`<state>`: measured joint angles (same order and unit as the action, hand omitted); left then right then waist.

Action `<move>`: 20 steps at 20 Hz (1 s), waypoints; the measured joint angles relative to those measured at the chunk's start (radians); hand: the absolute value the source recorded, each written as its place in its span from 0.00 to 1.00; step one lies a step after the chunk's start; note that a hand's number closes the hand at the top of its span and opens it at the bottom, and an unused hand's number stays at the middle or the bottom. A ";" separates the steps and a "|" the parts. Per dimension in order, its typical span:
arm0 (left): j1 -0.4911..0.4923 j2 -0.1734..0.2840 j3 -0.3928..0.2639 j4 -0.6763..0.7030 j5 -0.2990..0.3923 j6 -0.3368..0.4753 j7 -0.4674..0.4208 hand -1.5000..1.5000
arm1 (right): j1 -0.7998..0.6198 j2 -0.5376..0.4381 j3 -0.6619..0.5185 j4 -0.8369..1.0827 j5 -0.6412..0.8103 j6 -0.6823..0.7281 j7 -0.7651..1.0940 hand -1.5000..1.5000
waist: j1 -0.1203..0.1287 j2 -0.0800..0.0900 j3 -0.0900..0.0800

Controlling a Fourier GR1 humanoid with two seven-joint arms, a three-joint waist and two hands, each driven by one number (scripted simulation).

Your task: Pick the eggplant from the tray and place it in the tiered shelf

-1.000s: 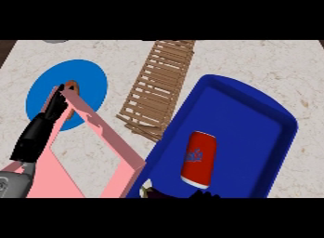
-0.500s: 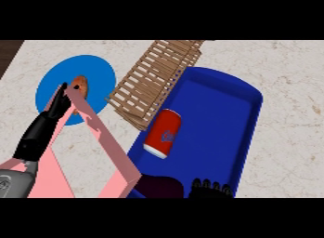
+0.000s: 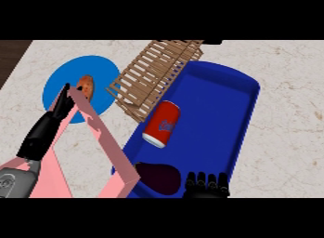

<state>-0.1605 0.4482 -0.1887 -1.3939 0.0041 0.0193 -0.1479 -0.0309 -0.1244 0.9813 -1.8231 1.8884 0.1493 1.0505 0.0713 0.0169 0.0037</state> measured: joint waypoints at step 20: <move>-0.006 0.001 -0.001 0.008 -0.014 0.007 -0.002 0.50 | -0.138 0.074 -0.223 -0.071 -0.015 0.067 0.031 1.00 | -0.010 0.003 -0.006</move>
<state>-0.1665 0.4493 -0.1894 -1.3856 -0.0103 0.0260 -0.1496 -0.1685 -0.0509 0.7580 -1.8937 1.8735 0.2164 1.0811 0.0612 0.0198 -0.0024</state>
